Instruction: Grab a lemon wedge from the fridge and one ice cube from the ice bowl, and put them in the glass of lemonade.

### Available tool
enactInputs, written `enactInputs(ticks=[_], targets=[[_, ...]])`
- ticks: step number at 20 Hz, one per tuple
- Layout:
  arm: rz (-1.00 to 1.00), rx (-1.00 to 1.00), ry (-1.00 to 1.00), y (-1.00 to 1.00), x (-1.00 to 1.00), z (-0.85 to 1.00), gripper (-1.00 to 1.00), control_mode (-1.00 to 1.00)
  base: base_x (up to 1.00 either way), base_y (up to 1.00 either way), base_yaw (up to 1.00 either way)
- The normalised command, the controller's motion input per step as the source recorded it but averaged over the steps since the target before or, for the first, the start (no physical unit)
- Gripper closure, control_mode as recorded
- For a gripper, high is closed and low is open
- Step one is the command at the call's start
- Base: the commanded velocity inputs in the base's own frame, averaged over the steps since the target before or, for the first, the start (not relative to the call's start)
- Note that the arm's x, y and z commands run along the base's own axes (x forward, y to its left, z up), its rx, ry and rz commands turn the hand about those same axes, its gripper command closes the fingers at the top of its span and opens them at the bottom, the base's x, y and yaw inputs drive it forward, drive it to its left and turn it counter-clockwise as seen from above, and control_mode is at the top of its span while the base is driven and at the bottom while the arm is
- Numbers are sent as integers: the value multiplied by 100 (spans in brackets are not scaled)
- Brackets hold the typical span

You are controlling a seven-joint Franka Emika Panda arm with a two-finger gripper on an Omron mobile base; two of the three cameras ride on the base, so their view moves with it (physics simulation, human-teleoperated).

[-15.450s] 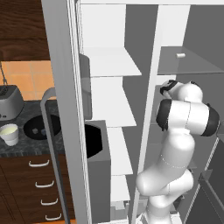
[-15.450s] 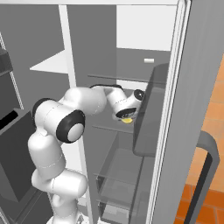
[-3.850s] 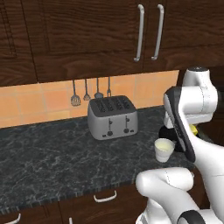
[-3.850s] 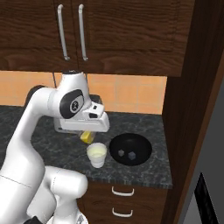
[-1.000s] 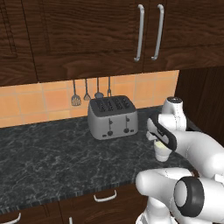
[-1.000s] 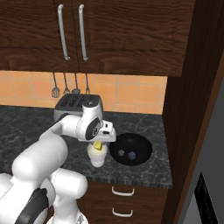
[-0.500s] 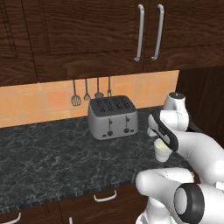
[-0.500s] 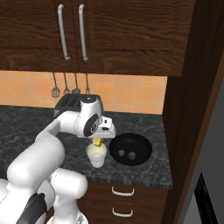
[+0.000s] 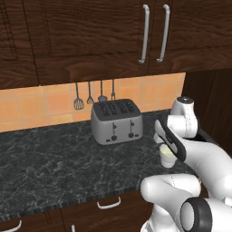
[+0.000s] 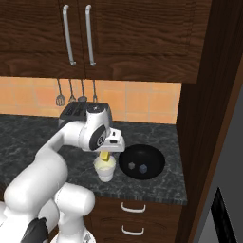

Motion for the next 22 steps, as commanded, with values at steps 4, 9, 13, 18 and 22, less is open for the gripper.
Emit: enactInputs(ticks=[4, 9, 13, 18, 22], targets=[[0, 0, 0, 0, 0, 0, -100, -100, 0, 0, 0], [0, 0, 0, 0, 0, 0, -100, -100, 0, 0, 0], [0, 0, 0, 0, 0, 0, -100, -100, 0, 0, 0], [0, 0, 0, -27, -4, 18, -100, -100, 0, 0, 0], [-1, 1, 4, -93, 3, 2, -100, -100, 0, 0, 0]])
